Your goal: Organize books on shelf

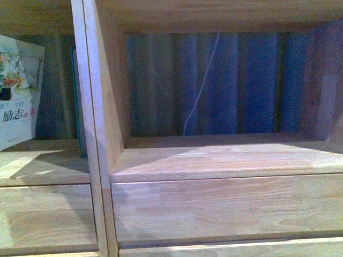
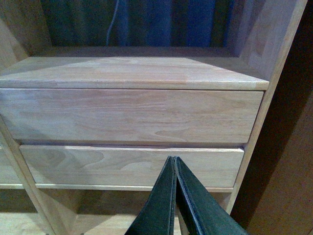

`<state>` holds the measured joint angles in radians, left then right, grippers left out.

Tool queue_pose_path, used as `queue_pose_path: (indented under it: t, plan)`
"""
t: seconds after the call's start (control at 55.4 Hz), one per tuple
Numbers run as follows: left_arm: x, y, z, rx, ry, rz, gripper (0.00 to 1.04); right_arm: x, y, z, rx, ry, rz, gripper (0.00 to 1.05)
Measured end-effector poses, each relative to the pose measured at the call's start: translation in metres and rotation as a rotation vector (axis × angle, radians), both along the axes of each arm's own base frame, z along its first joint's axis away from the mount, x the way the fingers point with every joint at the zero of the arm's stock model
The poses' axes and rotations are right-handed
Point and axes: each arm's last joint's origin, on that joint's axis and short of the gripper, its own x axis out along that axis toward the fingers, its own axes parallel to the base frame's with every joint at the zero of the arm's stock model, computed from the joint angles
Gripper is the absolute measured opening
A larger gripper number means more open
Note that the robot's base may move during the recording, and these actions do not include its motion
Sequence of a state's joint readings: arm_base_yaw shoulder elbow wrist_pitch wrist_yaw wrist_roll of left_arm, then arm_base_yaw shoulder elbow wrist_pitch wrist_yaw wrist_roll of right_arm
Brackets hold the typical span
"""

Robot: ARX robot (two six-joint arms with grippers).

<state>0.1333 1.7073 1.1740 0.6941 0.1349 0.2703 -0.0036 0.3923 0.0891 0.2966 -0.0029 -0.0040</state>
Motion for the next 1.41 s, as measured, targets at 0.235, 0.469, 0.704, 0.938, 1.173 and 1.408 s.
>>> queue_pose_path:
  t: [0.235, 0.469, 0.704, 0.938, 1.173, 1.408]
  plan:
    - [0.03, -0.021, -0.013, -0.047, 0.029, 0.009, 0.07, -0.007, 0.0, -0.007, -0.001, -0.006, 0.0, 0.04]
    - [0.039, -0.041, -0.032, -0.081, 0.071, -0.036, 0.07, -0.008, 0.0, -0.009, 0.0, -0.006, 0.0, 0.4]
    - [0.049, -0.054, -0.034, -0.099, 0.064, -0.029, 0.07, -0.008, 0.0, -0.008, 0.001, -0.006, 0.0, 0.76]
    - [0.059, -0.058, -0.034, -0.093, 0.059, -0.02, 0.07, -0.008, 0.0, -0.008, 0.002, -0.006, 0.0, 0.98]
    - [0.062, -0.061, -0.033, -0.09, 0.088, -0.016, 0.24, -0.008, 0.0, -0.008, 0.002, -0.006, 0.0, 0.98]
    - [0.062, -0.063, -0.035, -0.087, 0.098, -0.017, 0.6, -0.008, 0.0, -0.008, 0.002, -0.006, 0.0, 0.98]
